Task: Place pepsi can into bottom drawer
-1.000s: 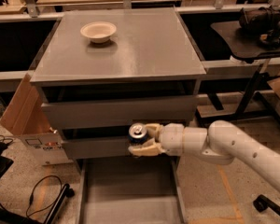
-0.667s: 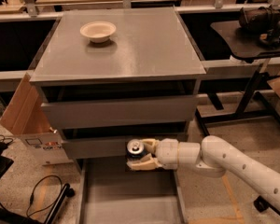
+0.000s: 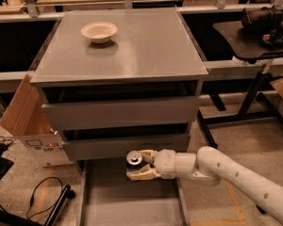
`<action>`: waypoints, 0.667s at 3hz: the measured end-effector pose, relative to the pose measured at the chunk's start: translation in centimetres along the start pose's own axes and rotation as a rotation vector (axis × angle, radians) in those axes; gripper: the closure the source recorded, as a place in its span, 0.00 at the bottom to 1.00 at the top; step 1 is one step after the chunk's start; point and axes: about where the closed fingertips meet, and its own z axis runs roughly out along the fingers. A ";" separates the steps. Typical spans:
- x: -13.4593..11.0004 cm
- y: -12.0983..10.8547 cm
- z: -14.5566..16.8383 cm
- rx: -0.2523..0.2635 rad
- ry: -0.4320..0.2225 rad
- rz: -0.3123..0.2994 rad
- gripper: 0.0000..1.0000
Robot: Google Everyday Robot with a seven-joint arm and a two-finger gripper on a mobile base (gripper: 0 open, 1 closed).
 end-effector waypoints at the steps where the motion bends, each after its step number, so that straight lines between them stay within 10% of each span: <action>1: 3.3 -0.7 3.0 -0.018 0.002 0.026 1.00; 2: 9.2 -2.5 7.3 -0.060 0.009 0.054 1.00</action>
Offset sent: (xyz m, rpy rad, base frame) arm 0.0826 0.0848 -0.1834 0.0050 0.1071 0.0822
